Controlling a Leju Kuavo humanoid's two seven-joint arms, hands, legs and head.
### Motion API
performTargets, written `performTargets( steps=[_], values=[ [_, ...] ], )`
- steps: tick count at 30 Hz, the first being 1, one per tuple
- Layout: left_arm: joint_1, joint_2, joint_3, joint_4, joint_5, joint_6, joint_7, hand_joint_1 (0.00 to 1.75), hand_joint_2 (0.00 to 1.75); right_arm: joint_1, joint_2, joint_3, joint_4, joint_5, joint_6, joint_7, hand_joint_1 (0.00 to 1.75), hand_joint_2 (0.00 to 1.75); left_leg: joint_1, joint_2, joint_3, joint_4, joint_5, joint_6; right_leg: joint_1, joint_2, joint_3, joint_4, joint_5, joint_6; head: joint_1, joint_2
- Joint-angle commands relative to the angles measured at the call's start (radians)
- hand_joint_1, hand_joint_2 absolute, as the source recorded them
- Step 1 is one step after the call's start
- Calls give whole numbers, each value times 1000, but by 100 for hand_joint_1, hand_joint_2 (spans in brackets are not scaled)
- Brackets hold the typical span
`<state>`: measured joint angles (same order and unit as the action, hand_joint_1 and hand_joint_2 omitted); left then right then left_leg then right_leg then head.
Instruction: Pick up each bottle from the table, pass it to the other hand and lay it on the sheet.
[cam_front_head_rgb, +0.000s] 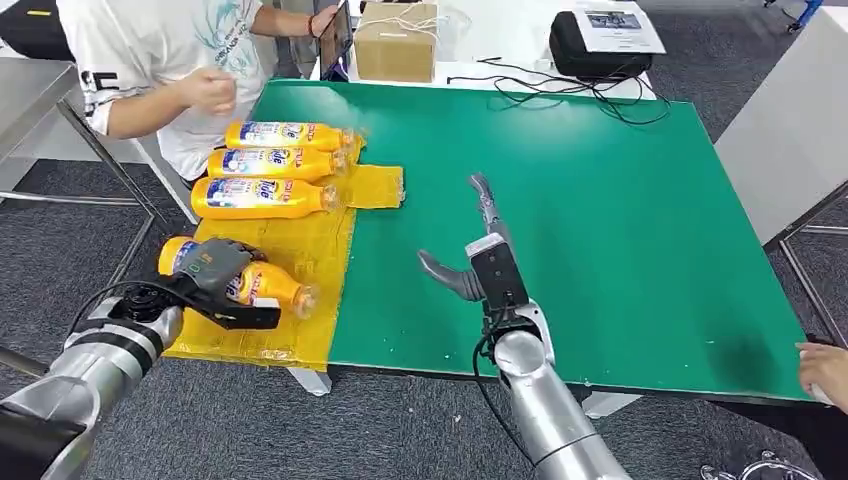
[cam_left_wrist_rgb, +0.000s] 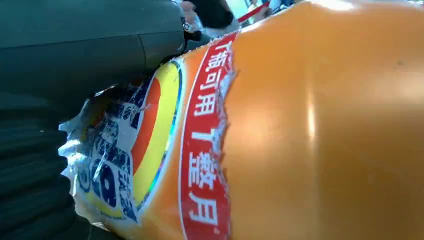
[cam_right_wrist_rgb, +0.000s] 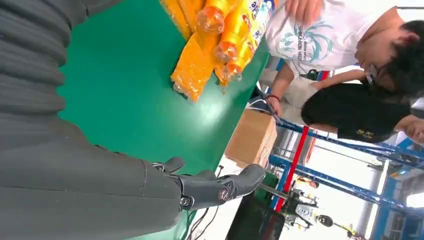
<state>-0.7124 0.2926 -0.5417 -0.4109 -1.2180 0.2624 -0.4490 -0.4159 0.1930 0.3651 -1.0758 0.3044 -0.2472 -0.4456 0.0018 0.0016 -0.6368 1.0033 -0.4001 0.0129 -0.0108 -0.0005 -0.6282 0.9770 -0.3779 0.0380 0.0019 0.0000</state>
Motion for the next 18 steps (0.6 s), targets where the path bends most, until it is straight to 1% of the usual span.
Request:
performTargets(
  steps=[1, 3, 7, 9, 10, 12, 13, 15, 16, 18],
  values=[
    [-19, -14, -93, 85, -18, 34, 20, 0, 175, -65, -8, 38, 101, -2, 8, 3, 0, 175, 1, 1, 6, 0, -2, -1, 1, 1, 6, 0, -2, -1, 0, 0],
    [-19, -14, -93, 85, -18, 34, 20, 0, 175, -65, -8, 38, 101, -2, 8, 3, 0, 175, 0, 1, 4, -1, -1, -1, 0, 1, 3, 0, -1, -1, 0, 0],
    [-19, -14, -93, 85, -18, 34, 20, 0, 175, -65, -8, 38, 101, -2, 8, 3, 0, 175, 0, 1, 6, 0, -1, -1, 0, 0, 5, 0, -2, -1, 0, 0],
    [-19, -14, -96, 87, -22, 40, 16, 0, 175, -66, -8, 37, 103, -1, 8, 3, 0, 175, 0, 0, 4, -1, 0, -1, 0, 0, 4, 0, -1, -1, 0, 0],
    [-20, -16, -96, 87, -22, 40, 14, 0, 175, -67, -8, 37, 103, -1, 8, 4, 0, 175, 1, 1, 6, 0, -1, -1, 1, 1, 6, 0, -2, -1, 0, 0],
    [-20, -18, -102, 87, -26, 44, 13, 0, 175, -68, -10, 37, 101, 0, 9, 4, 0, 175, 0, 0, 4, -1, 1, 0, 0, 0, 4, 0, -1, -1, 0, 0],
    [-19, -18, -103, 86, -28, 46, 12, 0, 175, -69, -10, 37, 101, 1, 9, 5, 0, 175, 1, 0, 6, 0, 0, -1, 1, 0, 6, 0, -2, -1, 0, 0],
    [-16, -19, -104, 85, -28, 51, 10, 0, 175, -70, -12, 37, 101, 2, 12, 6, 0, 175, 0, 0, 4, -1, 1, 0, 0, 0, 4, 0, -1, -1, 0, 0],
    [-15, -20, -103, 85, -28, 54, 11, 0, 175, -70, -12, 37, 102, 2, 14, 7, 0, 175, 1, 0, 6, 0, 0, 0, 1, 0, 6, 0, -2, -1, 0, 0],
    [-11, -20, -101, 84, -24, 59, 9, 0, 175, -69, -14, 37, 103, 3, 15, 8, 0, 175, 0, 0, 4, -1, 1, 0, 0, 0, 4, 0, -1, -1, 0, 0]
  ],
)
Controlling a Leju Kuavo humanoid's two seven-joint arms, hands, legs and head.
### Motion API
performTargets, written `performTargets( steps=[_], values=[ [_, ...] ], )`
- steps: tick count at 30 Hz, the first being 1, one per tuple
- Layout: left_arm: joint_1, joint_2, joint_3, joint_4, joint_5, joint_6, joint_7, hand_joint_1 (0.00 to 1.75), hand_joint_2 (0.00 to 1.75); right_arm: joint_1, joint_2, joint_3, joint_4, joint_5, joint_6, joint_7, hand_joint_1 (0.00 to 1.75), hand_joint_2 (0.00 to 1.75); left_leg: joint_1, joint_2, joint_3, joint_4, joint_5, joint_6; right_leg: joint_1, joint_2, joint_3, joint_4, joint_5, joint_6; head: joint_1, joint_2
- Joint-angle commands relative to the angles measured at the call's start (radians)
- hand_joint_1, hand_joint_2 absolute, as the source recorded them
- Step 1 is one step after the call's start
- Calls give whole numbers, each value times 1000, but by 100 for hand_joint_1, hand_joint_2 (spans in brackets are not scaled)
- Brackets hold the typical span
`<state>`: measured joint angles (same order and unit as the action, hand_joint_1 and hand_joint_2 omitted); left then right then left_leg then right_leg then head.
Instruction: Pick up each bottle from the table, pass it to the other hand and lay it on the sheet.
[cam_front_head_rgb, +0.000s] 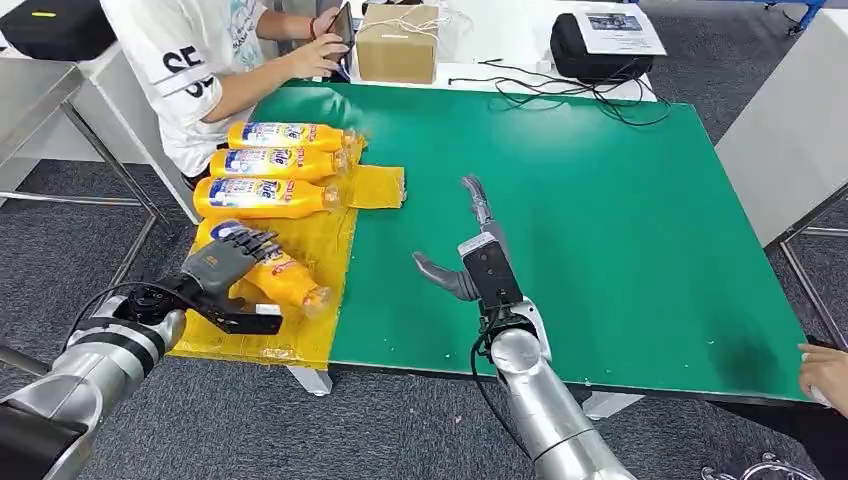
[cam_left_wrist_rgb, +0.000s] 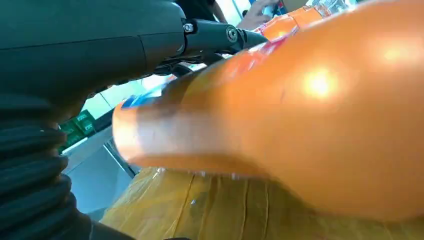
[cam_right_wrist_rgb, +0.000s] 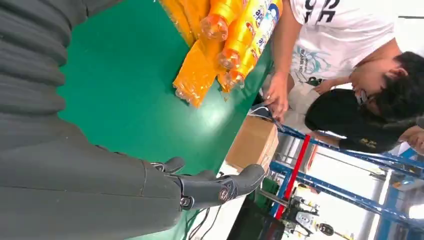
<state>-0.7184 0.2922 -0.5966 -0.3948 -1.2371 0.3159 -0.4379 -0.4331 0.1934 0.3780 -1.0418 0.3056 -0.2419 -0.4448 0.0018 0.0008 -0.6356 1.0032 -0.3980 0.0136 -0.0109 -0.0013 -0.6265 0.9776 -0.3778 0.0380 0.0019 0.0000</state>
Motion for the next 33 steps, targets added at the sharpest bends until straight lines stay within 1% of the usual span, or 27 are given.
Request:
performTargets(
  steps=[1, 3, 4, 11, 12, 14, 16, 18, 19, 21, 22, 24, 26, 27, 28, 30, 31, 32, 33],
  values=[
    [-3, -18, -45, 68, -4, 7, -4, 0, 175, -53, -15, 24, 69, 3, 10, 8, 0, 175, 0, 1, 5, -1, -2, -1, 1, 1, 5, 0, -2, -1, 0, 0],
    [1, -17, -47, 68, -6, 11, -8, 0, 175, -55, -16, 24, 71, 4, 14, 10, 0, 175, 0, 1, 3, -1, -1, 0, 0, 1, 3, 0, -1, -1, 0, 0],
    [4, -18, -45, 67, -4, 16, -10, 0, 175, -56, -17, 24, 73, 5, 16, 12, 0, 175, 0, 1, 5, -1, -2, -1, 0, 1, 5, -1, -2, -1, 0, 0],
    [13, -22, -26, 60, 23, 24, -31, 0, 175, -57, -18, 22, 78, 10, 20, 16, 0, 175, 0, 0, 5, -1, -2, -1, 0, 1, 5, -1, -2, -1, 0, 0],
    [20, -20, -11, 54, 42, 26, -46, 0, 175, -56, -18, 21, 78, 12, 20, 17, 0, 175, 0, 0, 3, -1, -1, 0, 0, 1, 3, -1, -1, -1, 0, 0],
    [55, -18, 68, 22, 142, 33, -115, 0, 175, -48, -18, 15, 74, 15, 12, 20, 0, 175, 0, 0, 5, -1, -2, 0, 0, 1, 5, -1, -1, -1, 0, 0],
    [111, -10, 169, -36, 272, 26, -207, 0, 175, -35, -22, 6, 66, 16, 0, 19, 0, 175, 0, 1, 6, -1, -2, -1, 0, 2, 6, -1, -2, -1, 0, 0],
    [169, 1, 242, -102, 368, 3, -260, 0, 175, -23, -26, -2, 59, 14, -6, 18, 0, 175, -1, 1, 5, -2, -1, 0, -1, 2, 4, -1, -1, -1, 0, 0],
    [176, 4, 242, -109, 370, 1, -260, 0, 175, -21, -27, -2, 58, 14, -6, 17, 0, 175, 0, 2, 8, -2, -3, -1, 0, 3, 7, -2, -2, -1, 0, 0],
    [176, 4, 242, -109, 370, 1, -260, 0, 175, -21, -27, -2, 58, 14, -6, 17, 0, 175, 0, 1, 4, -1, -2, 0, 0, 1, 3, -1, -1, -1, 0, 0],
    [173, 3, 242, -112, 370, -6, -260, 0, 175, -22, -26, -2, 58, 14, -6, 17, 0, 175, 1, 2, 6, -1, -3, -1, 1, 2, 5, -1, -3, -1, 0, 0],
    [173, 3, 242, -112, 370, -6, -260, 0, 175, -22, -26, -2, 58, 14, -6, 17, 0, 175, 0, 1, 2, 0, -2, 0, 0, 0, 2, 0, -2, -1, 0, 0],
    [170, 1, 242, -112, 370, -9, -260, 0, 175, -22, -25, -2, 57, 14, -5, 17, 0, 175, 0, 0, 3, 0, -2, -1, 0, 0, 3, 0, -2, -1, 0, 0],
    [180, -3, 256, -138, 406, -19, -260, 0, 175, -22, -24, -6, 58, 14, -9, 18, 0, 175, 0, 0, 2, 0, -1, -1, 0, 0, 1, 0, -1, -1, 0, 0],
    [226, 13, 256, -242, 539, -71, -260, 0, 175, -19, -23, -12, 57, 13, -13, 19, 0, 175, 1, 0, 4, 0, -3, -1, 1, 1, 3, 0, -2, -1, 0, 0],
    [280, 40, 255, -369, 707, -139, -260, 0, 175, -16, -24, -20, 55, 12, -15, 18, 0, 175, 0, 1, 1, -1, -1, -1, 0, 1, 1, -1, -1, -1, 0, 0],
    [310, 57, 260, -444, 798, -189, -260, 0, 175, -15, -23, -23, 53, 12, -15, 16, 0, 175, 1, 1, 4, 0, -3, -1, 1, 1, 3, 0, -3, -1, 0, 0],
    [326, 62, 270, -477, 840, -206, -260, 0, 175, -15, -23, -23, 51, 13, -14, 16, 0, 175, 1, 1, 2, 0, -2, -1, 1, 1, 2, 0, -2, -1, 0, 0],
    [354, 60, 304, -550, 931, -259, -260, 0, 175, -14, -21, -27, 48, 14, -17, 15, 0, 175, 1, 2, 1, 0, -2, -1, 1, 2, 1, -1, -1, -1, 0, 0]
  ],
)
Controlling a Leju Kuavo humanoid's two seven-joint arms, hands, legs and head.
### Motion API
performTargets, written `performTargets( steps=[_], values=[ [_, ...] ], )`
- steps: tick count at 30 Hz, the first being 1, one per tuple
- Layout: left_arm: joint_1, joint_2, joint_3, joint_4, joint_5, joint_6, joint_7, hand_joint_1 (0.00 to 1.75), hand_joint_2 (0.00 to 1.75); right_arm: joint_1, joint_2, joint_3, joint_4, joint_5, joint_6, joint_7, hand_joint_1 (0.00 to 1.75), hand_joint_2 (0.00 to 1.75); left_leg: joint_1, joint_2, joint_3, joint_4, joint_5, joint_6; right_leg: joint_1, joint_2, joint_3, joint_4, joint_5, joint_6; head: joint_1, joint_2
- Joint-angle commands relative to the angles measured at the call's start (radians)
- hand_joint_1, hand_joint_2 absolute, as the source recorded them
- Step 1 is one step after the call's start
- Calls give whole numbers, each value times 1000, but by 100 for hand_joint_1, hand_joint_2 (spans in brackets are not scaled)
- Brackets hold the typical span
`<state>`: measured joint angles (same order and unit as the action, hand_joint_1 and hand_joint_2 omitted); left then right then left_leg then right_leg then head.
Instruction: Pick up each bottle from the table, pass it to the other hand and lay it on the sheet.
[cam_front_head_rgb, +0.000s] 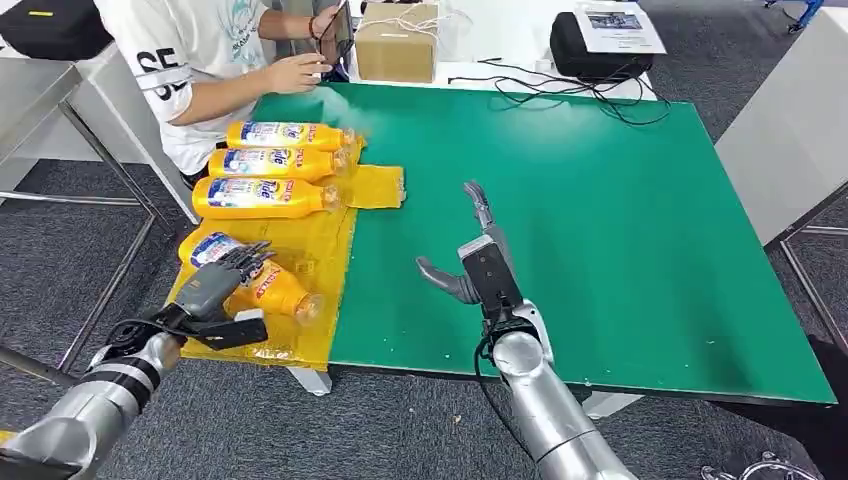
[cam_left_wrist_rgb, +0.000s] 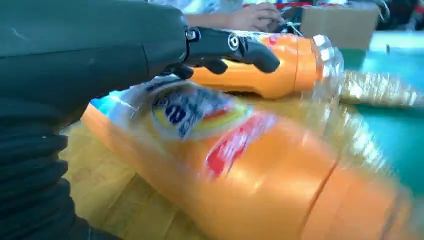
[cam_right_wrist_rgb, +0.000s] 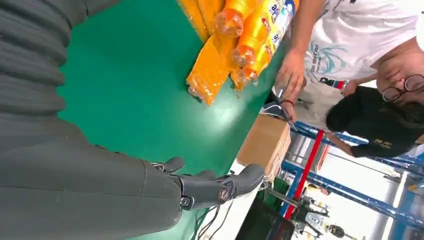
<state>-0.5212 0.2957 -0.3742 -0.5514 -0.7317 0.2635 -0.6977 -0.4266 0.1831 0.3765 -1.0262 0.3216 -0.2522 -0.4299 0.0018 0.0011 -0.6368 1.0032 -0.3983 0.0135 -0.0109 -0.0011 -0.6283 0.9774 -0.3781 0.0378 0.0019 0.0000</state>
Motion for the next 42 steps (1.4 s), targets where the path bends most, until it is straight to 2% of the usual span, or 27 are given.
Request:
performTargets(
  steps=[1, 5, 7, 9, 12, 13, 16, 17, 18, 19, 20, 23, 26, 27, 28, 29, 33, 36, 42],
  values=[
    [168, 48, 105, -428, 465, -230, 0, 0, 175, -21, -9, -26, 30, -2, -7, 0, 0, 175, 1, 2, 4, 1, -3, -1, 1, 2, 4, 0, -2, -1, 0, 0],
    [169, -30, 199, -504, 549, -344, 0, 0, 175, -30, 4, -28, 23, 3, -10, 3, 0, 175, 1, -2, 2, 1, -2, -1, 1, -2, 3, 0, -3, -1, 0, 0],
    [154, -100, 277, -513, 610, -428, 0, 0, 175, -31, 15, -23, 12, 5, -11, 4, 0, 175, 1, -4, 3, 1, -2, 0, 1, -4, 4, 1, -3, -1, 0, 0],
    [131, -157, 324, -488, 600, -452, 0, 0, 175, -28, 24, -10, -3, 14, -20, 13, 0, 175, 0, -3, 0, 1, -1, 0, 0, -3, 1, 0, -2, 0, 0, 0],
    [128, -165, 329, -485, 591, -453, 0, 0, 175, -27, 25, -8, -7, 15, -22, 17, 0, 175, 0, -3, 0, 0, -1, 0, 0, -2, 1, 0, -1, 0, 0, 0],
    [121, -194, 364, -471, 611, -502, 0, 0, 175, -25, 26, -3, -10, 14, -17, 17, 0, 175, 0, -3, 3, 1, -2, -1, 0, -2, 3, 0, -2, -1, 0, 0],
    [68, -303, 398, -409, 587, -508, 54, 0, 175, -28, 47, 6, -2, 30, -47, 32, 0, 175, 0, -4, 3, 1, -2, -1, 1, -3, 4, 0, -2, -1, 0, 0],
    [64, -334, 400, -409, 625, -561, 56, 0, 175, -29, 51, 11, 0, 30, -48, 38, 0, 0, 0, -5, 1, 0, -1, 0, 0, -5, 3, 0, -2, 0, 0, 0],
    [60, -370, 388, -408, 599, -511, 108, 0, 175, -27, 60, 16, 2, 37, -61, 40, 0, 0, 0, -5, 0, 0, 0, 0, 0, -5, 1, 0, -1, 0, 0, 0],
    [71, -407, 381, -423, 640, -552, 98, 0, 175, -24, 69, 18, 5, 40, -71, 47, 0, 0, 0, -7, 2, 1, -1, 0, 1, -7, 4, 0, -3, 0, 0, 0],
    [83, -425, 346, -436, 604, -497, 142, 0, 175, -18, 78, 16, 9, 38, -82, 56, 0, 175, 0, -7, 2, 0, -1, 0, 0, -6, 3, 0, -3, 0, 0, 0],
    [117, -497, 276, -462, 632, -419, 178, 0, 175, 16, 96, 21, -1, 33, -119, 58, 0, 175, -1, -6, 3, 0, -1, 0, 0, -5, 5, -1, -3, 0, 0, 0],
    [138, -526, 233, -451, 671, -353, 222, 0, 175, 70, 105, 12, -44, -7, -139, 39, 0, 175, 0, -7, 3, 0, -2, 0, 0, -5, 5, -2, -3, 0, 0, 0],
    [144, -535, 203, -443, 614, -227, 208, 0, 175, 102, 108, 15, -73, -13, -158, 34, 0, 175, 0, -7, 1, 0, -1, 0, 0, -4, 3, -2, -2, 0, 0, 0],
    [148, -540, 191, -434, 633, -232, 219, 0, 175, 124, 110, 19, -89, -19, -167, 33, 0, 175, 0, -8, 4, -1, -3, 0, 0, -5, 7, -2, -4, 0, 0, 0],
    [158, -541, 163, -437, 581, -147, 216, 0, 175, 150, 116, 19, -106, -25, -186, 31, 0, 175, 0, -8, 3, -1, -2, 0, 0, -5, 6, -2, -3, 0, 0, 0],
    [203, -556, 107, -469, 555, -113, 226, 0, 175, 214, 124, 42, -143, -23, -226, 18, 0, 175, 0, -6, 2, -1, -4, 1, 0, -3, 4, -2, -3, 0, 0, 0],
    [202, -551, 107, -474, 556, -113, 228, 0, 175, 209, 122, 42, -144, -24, -225, 19, 0, 175, 0, -6, 6, 0, -7, 0, 1, -3, 8, -2, -6, 0, 0, 0],
    [199, -546, 108, -476, 558, -114, 231, 0, 175, 203, 121, 40, -141, -26, -224, 22, 0, 175, 0, -4, 0, 0, -4, 0, 0, -1, 1, -2, -3, 2, 0, 0]
  ],
)
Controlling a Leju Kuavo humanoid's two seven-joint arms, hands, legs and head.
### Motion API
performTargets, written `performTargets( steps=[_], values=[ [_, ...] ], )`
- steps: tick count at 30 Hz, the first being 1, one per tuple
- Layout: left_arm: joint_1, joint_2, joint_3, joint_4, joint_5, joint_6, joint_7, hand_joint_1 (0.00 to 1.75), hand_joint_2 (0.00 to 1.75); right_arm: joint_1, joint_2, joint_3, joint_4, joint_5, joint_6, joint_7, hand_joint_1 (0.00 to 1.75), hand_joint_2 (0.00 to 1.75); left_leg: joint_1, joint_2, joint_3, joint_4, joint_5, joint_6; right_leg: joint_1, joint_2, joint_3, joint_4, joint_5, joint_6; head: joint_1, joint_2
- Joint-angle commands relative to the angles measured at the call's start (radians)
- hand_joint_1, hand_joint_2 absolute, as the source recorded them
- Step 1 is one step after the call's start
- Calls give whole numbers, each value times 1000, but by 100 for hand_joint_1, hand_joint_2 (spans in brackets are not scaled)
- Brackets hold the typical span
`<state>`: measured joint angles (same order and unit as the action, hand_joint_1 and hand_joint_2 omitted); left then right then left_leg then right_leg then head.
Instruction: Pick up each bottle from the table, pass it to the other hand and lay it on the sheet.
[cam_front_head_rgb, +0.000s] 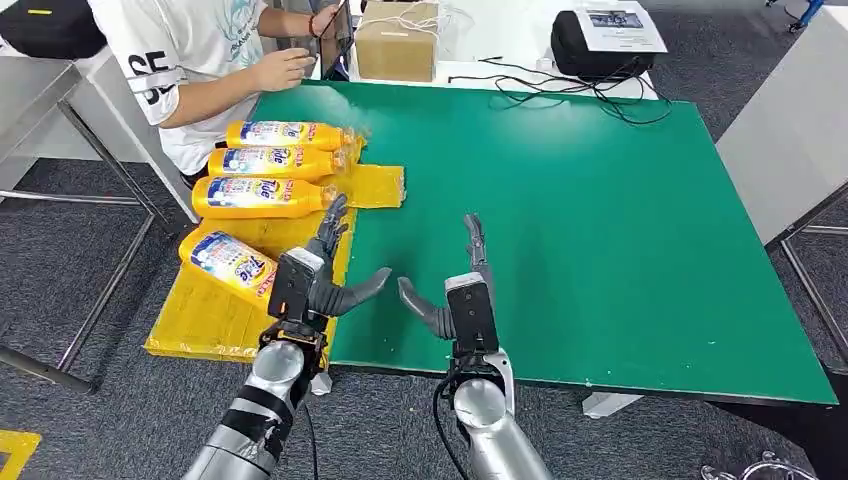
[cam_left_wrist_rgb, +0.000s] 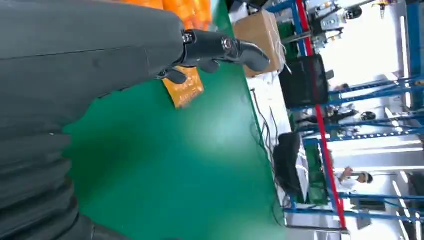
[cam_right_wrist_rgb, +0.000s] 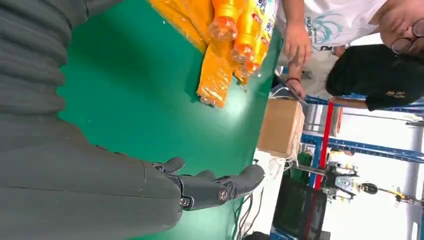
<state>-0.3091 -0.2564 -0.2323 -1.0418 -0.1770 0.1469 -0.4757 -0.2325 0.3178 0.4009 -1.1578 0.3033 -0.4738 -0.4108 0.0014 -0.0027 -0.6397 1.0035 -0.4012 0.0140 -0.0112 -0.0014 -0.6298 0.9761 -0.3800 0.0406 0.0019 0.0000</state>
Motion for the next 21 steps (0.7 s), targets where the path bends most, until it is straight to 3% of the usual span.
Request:
performTargets(
  steps=[1, 17, 21],
  values=[
    [-13, 6, -34, 14, 4, 3, 9, 0, 175, 8, -14, 16, -9, -7, -2, 2, 0, 175, 1, -1, 5, 0, -2, -1, 1, -1, 5, 0, -3, -1, 0, 0],
    [-7, 3, -39, 8, -16, 32, 2, 0, 175, 14, -11, 16, -10, -7, -7, 5, 0, 175, 1, 0, 6, -1, -2, -1, 1, -1, 7, 0, -3, -1, 0, 0],
    [114, -59, -41, -55, 71, 98, -30, 0, 175, 110, -2, 43, -67, -32, -26, -3, 0, 175, 0, 0, 4, -1, -2, 0, 0, -1, 5, -1, -2, 0, 0, 0]
  ],
)
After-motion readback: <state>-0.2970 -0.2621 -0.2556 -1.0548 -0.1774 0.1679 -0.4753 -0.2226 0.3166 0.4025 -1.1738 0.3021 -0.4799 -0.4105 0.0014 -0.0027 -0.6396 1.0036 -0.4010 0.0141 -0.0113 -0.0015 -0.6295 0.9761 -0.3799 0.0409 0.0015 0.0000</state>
